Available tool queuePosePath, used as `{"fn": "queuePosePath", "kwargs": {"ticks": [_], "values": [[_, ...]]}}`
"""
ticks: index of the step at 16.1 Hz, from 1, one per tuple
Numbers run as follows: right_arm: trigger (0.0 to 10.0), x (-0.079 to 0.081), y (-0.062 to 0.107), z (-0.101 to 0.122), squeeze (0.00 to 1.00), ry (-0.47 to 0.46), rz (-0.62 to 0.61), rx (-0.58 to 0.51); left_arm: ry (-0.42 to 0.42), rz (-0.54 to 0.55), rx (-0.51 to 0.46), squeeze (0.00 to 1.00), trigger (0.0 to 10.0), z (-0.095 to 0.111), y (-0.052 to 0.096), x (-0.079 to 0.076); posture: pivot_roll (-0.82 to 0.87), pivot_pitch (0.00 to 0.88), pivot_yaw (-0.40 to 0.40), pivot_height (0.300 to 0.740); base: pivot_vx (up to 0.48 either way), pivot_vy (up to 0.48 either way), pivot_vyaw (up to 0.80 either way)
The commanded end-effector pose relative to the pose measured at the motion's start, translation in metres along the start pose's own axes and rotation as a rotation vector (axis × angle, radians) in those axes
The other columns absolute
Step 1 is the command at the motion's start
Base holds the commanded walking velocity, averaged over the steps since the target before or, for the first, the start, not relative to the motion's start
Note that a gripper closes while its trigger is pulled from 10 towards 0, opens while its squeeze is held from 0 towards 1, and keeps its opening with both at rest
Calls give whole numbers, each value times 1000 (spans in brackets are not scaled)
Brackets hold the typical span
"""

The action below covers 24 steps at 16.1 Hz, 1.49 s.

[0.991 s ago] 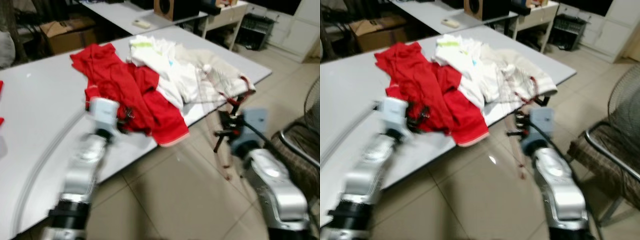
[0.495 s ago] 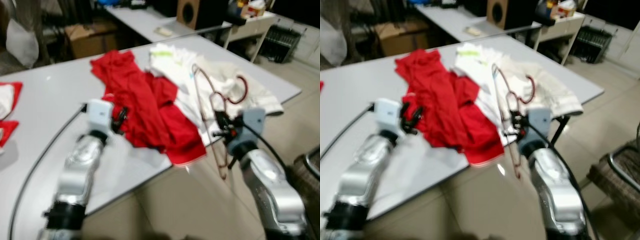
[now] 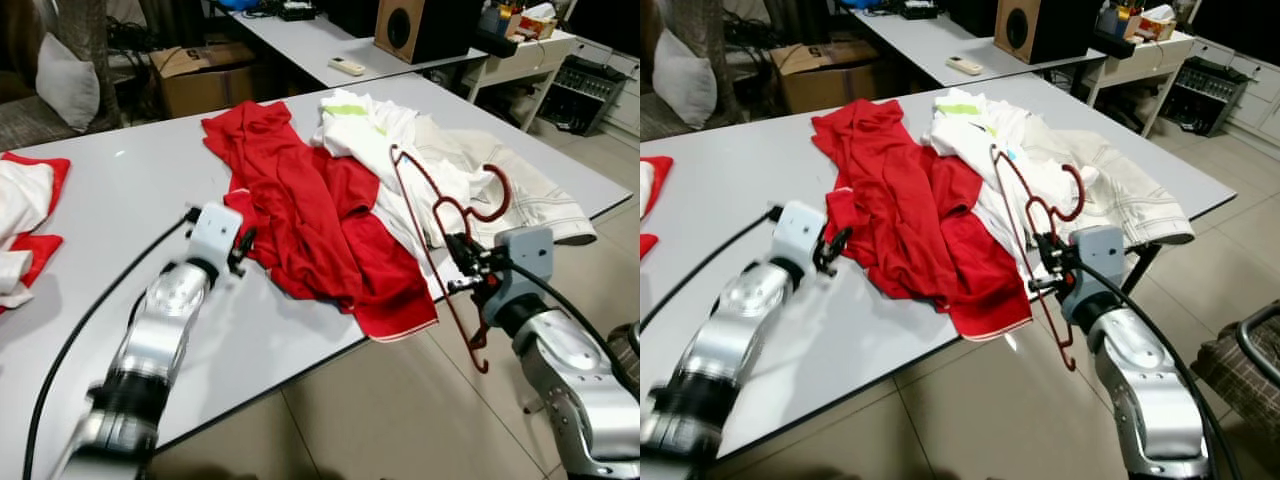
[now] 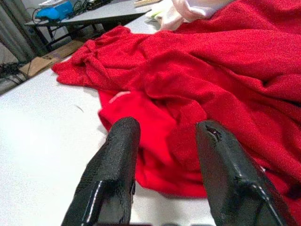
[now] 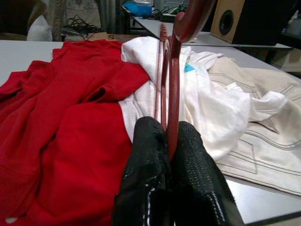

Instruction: Hang hanger

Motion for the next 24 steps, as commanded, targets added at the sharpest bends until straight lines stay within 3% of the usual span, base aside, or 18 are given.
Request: {"fn": "queuePosePath", "kwargs": {"ticks": [1,5,8,11,18,20,21,22,23,24], "values": [[10000,-5,4,3,0,5,-12,-12,-19,-11,4,0,10000,-2,-3,-2,-107,0,-29,740,0,0,0],[10000,-10,5,-2,0,-8,-47,-1,-32,-37,15,0,10000,-7,-16,1,-118,0,-40,740,0,0,0],[10000,-10,9,-5,0,-25,-82,2,-94,6,72,0,10000,-11,-25,8,-150,0,-41,740,0,0,0],[10000,-7,10,-8,0,-40,-77,11,-74,-27,69,0,10000,-8,-31,0,-157,0,-43,740,0,0,0],[10000,-8,15,-8,0,-48,-99,10,-49,-91,52,0,10000,-10,-32,-2,-168,0,-33,740,0,0,0],[10000,-7,12,-8,0,-48,-91,10,-69,-84,99,0,10000,-16,-31,0,-163,0,-36,740,0,0,0],[10000,-6,11,-8,0,-48,-87,10,-72,-76,120,0,8353,-19,-31,0,-164,0,-36,740,0,0,0],[10000,-5,10,-8,0,-47,-86,9,-71,-71,133,0,3725,-20,-30,1,-167,0,-36,740,0,0,0],[10000,-5,11,-7,0,-47,-85,9,-69,-65,149,0,2196,-22,-30,1,-167,0,-36,740,0,0,0],[10000,-5,11,-7,0,-46,-84,8,-70,-63,160,0,1294,-23,-30,1,-167,0,-36,740,0,0,0]]}}
Point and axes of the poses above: a point about 5 cm out from each wrist's last joint towards the gripper, its own y axis pointing back from the gripper into the wrist, its own z axis along the axis of the wrist's last joint, x = y × z, the point moved 1 cm from there along -y, pointing out of the wrist towards the gripper, and after that the axes turned 14 degrees about -y, right-handed, at the moved point
